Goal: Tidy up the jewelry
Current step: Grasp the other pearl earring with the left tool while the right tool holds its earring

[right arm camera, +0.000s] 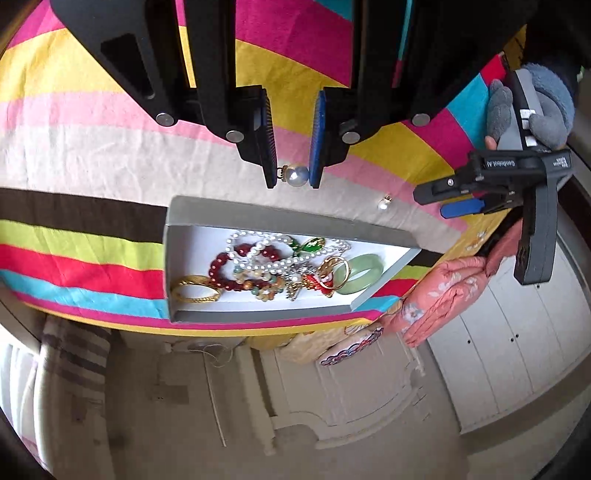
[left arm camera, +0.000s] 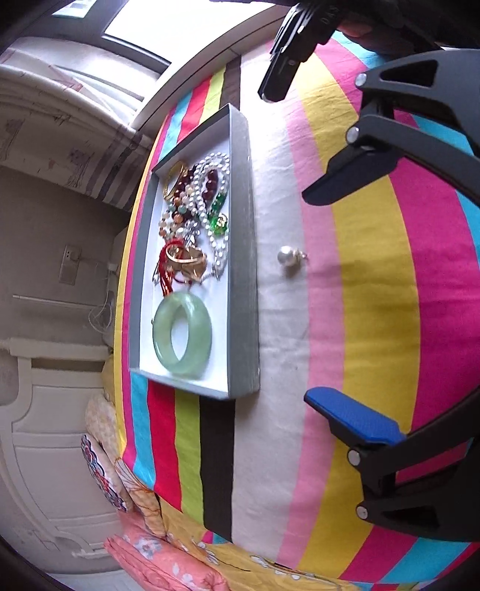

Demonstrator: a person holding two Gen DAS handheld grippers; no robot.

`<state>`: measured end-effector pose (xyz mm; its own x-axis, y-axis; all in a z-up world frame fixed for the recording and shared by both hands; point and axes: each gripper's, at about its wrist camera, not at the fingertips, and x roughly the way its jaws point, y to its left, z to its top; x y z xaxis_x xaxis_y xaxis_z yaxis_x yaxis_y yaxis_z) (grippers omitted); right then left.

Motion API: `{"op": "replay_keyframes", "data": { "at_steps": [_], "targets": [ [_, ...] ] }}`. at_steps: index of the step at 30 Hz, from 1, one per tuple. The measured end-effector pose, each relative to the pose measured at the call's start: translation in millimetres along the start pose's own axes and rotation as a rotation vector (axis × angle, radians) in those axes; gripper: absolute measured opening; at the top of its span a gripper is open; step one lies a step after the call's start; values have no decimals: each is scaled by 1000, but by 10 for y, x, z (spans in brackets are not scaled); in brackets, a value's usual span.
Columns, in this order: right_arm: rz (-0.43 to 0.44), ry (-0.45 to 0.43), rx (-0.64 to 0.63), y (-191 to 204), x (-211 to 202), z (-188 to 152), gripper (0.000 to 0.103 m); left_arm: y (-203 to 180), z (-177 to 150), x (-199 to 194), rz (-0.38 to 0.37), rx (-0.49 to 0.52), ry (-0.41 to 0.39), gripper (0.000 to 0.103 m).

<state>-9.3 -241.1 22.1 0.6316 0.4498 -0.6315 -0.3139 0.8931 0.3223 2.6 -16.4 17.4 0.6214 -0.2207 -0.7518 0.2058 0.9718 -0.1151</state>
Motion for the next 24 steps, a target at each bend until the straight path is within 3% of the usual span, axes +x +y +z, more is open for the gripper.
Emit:
{"op": "replay_keyframes", "data": {
  "at_steps": [3,6,15,24],
  "targets": [
    [0,-3,3,4,-4,-1,18,-170,77,109,4,71,26,70],
    [-5,-1,-8,23,-1,0,18,-297,118,209,44,132,28,59],
    [17,5,5,-16,-12,-10,18,-337,95,283,41,135,28,19],
    [19,1,5,-19,-19,-19,18,-334,77,283,41,132,24,13]
  ]
}}
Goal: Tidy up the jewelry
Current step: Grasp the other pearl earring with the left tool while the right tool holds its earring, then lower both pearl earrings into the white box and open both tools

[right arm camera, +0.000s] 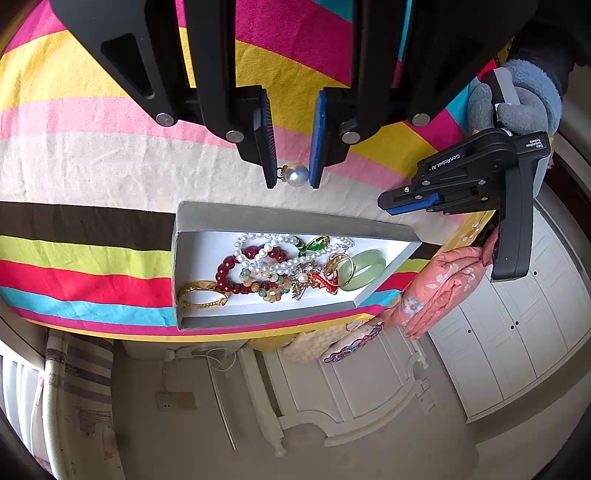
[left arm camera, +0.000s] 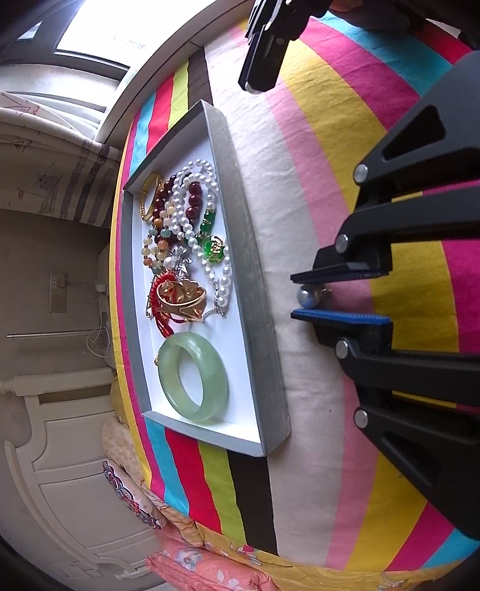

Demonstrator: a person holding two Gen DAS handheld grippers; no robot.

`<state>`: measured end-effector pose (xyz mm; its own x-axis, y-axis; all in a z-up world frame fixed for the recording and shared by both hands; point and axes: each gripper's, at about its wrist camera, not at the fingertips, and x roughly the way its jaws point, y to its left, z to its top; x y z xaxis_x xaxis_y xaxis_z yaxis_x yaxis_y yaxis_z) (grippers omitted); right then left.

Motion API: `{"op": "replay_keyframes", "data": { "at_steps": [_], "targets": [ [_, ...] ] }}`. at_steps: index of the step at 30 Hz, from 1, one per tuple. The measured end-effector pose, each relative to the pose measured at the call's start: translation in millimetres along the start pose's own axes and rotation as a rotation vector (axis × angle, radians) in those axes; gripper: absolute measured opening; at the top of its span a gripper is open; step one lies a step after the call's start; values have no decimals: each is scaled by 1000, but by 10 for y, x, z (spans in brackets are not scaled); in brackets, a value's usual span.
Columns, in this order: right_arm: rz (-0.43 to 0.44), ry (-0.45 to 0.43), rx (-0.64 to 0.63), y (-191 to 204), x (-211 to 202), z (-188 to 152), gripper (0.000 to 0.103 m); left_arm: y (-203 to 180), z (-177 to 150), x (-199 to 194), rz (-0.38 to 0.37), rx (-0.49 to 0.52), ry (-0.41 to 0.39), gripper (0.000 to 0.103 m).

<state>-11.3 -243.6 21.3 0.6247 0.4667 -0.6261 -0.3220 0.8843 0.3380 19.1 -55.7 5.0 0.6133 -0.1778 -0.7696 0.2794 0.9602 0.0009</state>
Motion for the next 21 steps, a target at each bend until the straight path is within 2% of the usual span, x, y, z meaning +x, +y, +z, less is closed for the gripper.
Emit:
{"op": "replay_keyframes", "data": {
  "at_steps": [16,21],
  "targets": [
    [-16,8,17,-17,23,10,18,67,-25,-80,0,-16,-30,13],
    [-31,-18,-37,120,37,77,18,127,33,-195,5,-22,-71,13]
  ]
}}
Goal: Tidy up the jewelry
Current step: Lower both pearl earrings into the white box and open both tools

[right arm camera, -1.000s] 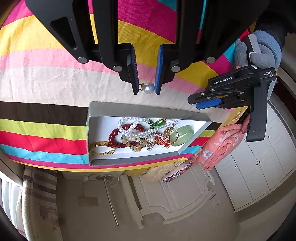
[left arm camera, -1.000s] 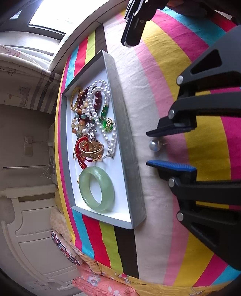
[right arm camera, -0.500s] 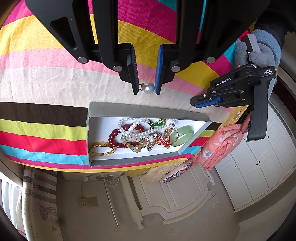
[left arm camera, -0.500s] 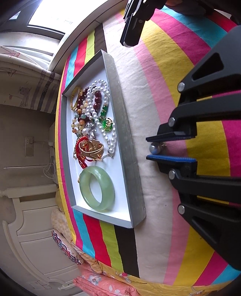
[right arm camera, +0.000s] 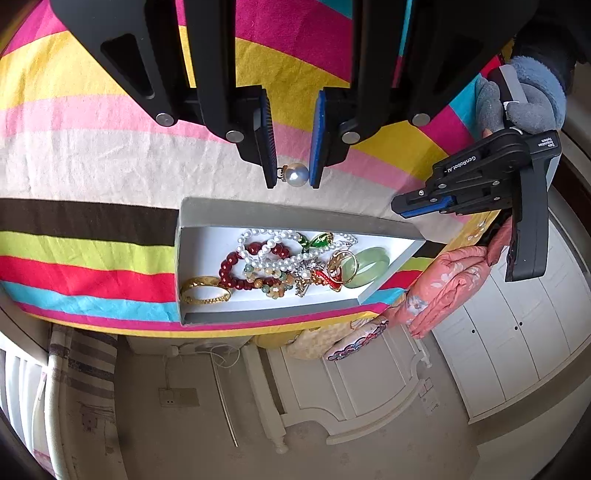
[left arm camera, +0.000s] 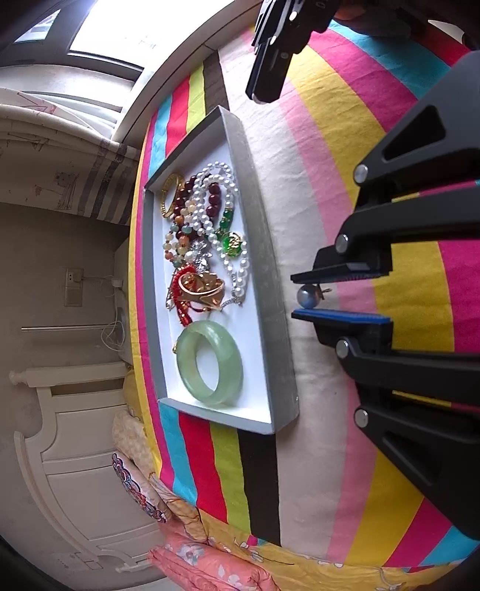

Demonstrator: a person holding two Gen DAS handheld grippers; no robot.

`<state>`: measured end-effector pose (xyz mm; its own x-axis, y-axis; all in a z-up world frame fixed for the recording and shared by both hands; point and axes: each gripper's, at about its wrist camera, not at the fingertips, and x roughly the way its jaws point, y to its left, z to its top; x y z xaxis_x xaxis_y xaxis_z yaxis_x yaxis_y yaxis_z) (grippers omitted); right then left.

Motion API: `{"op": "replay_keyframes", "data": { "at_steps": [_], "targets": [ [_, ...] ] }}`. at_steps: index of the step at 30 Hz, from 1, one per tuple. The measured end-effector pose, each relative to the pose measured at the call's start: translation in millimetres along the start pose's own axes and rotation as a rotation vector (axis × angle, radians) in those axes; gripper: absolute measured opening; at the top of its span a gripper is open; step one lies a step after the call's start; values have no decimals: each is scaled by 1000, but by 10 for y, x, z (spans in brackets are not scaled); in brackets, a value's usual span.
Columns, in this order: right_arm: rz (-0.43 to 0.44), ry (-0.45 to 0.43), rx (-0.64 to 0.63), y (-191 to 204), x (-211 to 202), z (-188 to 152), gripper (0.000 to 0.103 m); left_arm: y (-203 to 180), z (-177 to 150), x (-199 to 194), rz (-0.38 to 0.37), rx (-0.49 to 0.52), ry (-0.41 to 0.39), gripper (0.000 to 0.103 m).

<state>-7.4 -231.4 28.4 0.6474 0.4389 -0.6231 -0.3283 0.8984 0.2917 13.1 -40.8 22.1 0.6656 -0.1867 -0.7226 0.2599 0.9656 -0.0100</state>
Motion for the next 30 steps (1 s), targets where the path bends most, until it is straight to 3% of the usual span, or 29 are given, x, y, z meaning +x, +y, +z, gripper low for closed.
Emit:
{"op": "replay_keyframes", "data": {
  "at_steps": [4,8,15,24,30],
  "targets": [
    [19,-16,-81,301,115,248,18,182,249,-60,11,-27,-32,13],
    [40,-37,-171,611,358,538,18,448,559,33,-53,-93,-31,13],
    [34,21,-226,869,964,864,18,772,955,332,-142,-205,5,13],
    [4,111,-275,1026,1489,1000,18,850,1064,523,-172,-235,44,13],
    [-1,112,-283,1072,1595,1019,18,896,1016,636,-167,-250,76,13]
  ]
}}
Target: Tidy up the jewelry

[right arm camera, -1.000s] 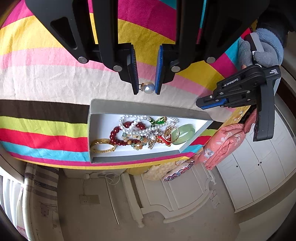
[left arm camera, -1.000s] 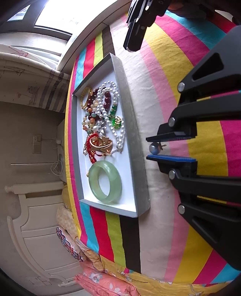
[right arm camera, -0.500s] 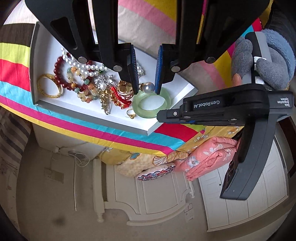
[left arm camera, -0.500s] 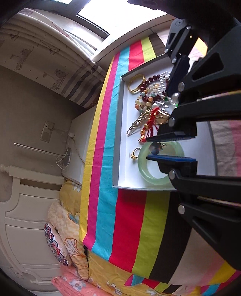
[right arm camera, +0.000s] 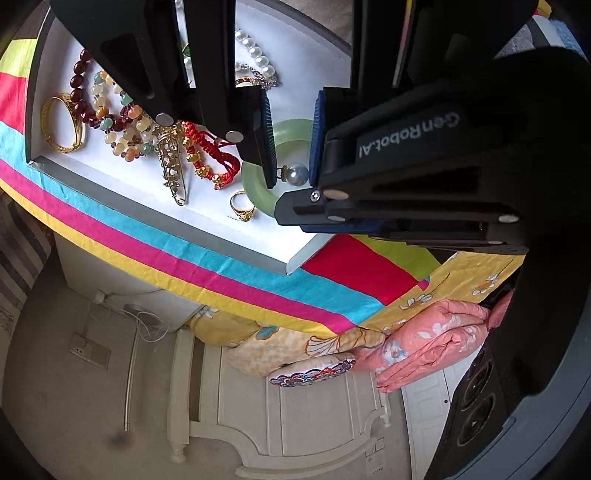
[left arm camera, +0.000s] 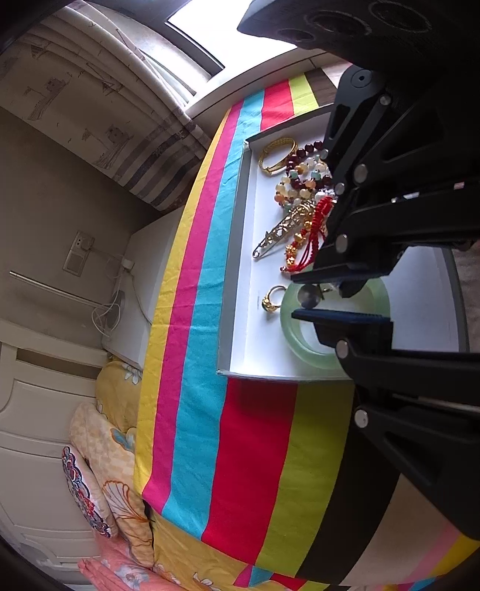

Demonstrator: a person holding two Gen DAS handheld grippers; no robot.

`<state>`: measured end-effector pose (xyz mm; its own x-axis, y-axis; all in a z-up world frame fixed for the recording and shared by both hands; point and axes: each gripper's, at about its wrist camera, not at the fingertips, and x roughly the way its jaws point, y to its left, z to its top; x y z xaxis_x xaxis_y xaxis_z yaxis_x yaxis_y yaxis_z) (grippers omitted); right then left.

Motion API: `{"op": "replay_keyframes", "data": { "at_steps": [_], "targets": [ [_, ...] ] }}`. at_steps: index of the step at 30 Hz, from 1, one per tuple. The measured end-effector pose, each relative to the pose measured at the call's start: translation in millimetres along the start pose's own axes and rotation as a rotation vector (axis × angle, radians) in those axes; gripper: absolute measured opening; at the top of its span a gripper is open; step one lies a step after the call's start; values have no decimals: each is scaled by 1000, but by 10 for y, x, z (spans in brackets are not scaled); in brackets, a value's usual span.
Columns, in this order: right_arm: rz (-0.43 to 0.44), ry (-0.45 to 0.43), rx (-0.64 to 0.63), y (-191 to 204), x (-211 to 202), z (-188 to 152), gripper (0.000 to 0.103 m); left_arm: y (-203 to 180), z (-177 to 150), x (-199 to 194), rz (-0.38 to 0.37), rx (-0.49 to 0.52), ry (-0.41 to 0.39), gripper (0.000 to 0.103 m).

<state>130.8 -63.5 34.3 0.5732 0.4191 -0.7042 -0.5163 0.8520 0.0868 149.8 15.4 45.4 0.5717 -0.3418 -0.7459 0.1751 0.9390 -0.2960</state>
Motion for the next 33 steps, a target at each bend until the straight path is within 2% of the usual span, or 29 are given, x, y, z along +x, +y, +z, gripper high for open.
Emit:
{"op": "replay_keyframes", "data": {
  "at_steps": [4,6,7,9,12,16,18,20,22,25,29,33],
  "targets": [
    [30,-6,40,-60,-9,-12,19,52,-11,9,-1,-21,-8,15],
    [41,-8,53,-82,-22,-24,21,67,-25,4,3,-28,-14,22],
    [46,-7,54,-85,-28,-34,22,72,-34,-4,6,-30,-20,27],
    [46,-5,46,-78,-62,-62,34,79,-58,-42,22,-36,-37,40],
    [65,-34,39,-51,-226,-132,34,73,-111,-183,63,-47,-102,71],
    [92,-104,54,-62,-559,-337,36,38,-205,-468,125,-55,-237,92],
    [88,-144,83,-117,-731,-476,44,-9,-259,-584,146,-50,-304,101],
    [63,-186,121,-205,-873,-600,51,-89,-338,-676,172,-30,-378,101],
    [30,-227,174,-330,-984,-712,60,-163,-395,-691,196,-8,-397,101],
    [6,-264,263,-543,-1069,-822,66,-257,-445,-589,228,42,-368,101],
    [-61,-280,352,-732,-1088,-889,79,-393,-499,-429,373,118,-309,101],
    [-128,-287,372,-763,-1133,-944,86,-400,-550,-397,365,116,-291,101]
  ]
}}
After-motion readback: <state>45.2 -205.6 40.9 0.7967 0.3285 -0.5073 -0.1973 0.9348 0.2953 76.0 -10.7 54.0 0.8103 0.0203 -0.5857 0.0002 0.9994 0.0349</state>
